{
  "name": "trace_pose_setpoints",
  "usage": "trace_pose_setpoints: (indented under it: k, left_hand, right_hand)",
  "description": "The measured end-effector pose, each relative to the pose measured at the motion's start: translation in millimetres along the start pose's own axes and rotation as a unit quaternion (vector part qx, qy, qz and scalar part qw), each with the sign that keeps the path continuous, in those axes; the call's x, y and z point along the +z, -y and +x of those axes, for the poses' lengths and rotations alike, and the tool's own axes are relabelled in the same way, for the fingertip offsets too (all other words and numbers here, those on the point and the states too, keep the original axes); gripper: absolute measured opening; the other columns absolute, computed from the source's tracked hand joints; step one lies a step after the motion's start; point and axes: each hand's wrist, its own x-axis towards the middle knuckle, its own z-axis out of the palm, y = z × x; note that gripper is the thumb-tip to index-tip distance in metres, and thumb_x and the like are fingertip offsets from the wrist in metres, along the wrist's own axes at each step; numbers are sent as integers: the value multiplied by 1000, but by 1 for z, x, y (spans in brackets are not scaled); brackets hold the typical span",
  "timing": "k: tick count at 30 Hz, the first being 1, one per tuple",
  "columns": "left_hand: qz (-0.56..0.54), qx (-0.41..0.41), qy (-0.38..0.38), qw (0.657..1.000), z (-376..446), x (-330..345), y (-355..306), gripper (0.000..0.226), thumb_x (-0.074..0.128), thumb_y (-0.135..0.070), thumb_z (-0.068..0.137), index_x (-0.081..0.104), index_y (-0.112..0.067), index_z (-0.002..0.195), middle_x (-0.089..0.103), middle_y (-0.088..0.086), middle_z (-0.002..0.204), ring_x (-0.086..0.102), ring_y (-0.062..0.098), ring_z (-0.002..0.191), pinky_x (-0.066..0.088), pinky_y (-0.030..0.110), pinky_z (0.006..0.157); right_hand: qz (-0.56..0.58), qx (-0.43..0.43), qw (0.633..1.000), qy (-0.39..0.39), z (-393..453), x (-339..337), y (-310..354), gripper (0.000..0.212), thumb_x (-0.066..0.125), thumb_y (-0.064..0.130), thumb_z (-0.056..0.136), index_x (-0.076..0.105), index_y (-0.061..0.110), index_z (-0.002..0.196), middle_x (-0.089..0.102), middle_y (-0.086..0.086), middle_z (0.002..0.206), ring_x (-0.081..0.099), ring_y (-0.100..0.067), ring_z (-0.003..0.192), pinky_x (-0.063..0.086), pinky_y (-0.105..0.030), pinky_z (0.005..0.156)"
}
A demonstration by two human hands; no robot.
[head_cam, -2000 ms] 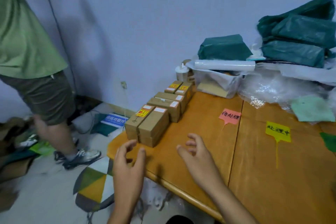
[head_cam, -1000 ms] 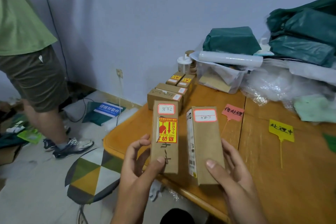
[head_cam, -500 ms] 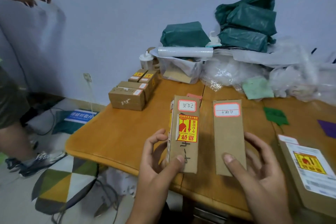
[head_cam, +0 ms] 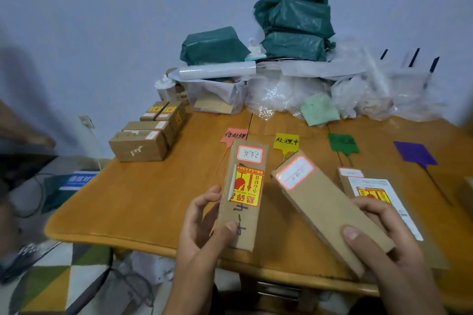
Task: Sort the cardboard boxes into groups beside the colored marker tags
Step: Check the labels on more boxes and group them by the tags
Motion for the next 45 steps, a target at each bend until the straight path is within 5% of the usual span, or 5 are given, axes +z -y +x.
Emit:
trace_pose_setpoints:
  k: [3,7,12,39,45]
  left_hand:
    - [-33,9,-8,999,1,-1,-3,61,91,-36,54,67,-26,109,70,13,127,73,24,97,58,32,68]
    - [-29,21,-9,999,2,-4,-7,50,79,-29,62,66,-27,110,62,18,138,68,37,112,56,38,75]
    - [-16,24,25,999,-2,-4,-10,55,76,-28,67,62,-23,120,65,11,137,68,35,114,58,40,79]
    - [13,101,21,995,-13,20,-2,49,80,-25,68,63,-24,114,61,2,143,61,25,130,54,55,94]
    - [-21,73,22,997,-14,24,7,47,85,-30,63,69,-33,107,66,-3,135,66,28,123,60,31,78]
  right_hand:
    - [-28,-56,997,35,5,-12,14,29,73,26,62,73,32,90,72,26,107,65,15,93,48,-3,66]
    - [-94,-75,987,104,18,-26,29,53,70,54,54,79,35,102,66,18,117,62,7,109,51,-18,80]
    - [-126,-45,970,202,55,-32,60,65,96,29,60,69,40,118,68,11,119,71,-4,103,59,-19,79]
    - [67,-58,992,86,93,18,41,41,81,29,70,71,16,108,71,-6,94,65,-20,82,50,-37,77]
    - [80,-23,994,71,77,-5,31,26,71,23,78,72,20,103,71,-3,88,66,-16,75,55,-28,62]
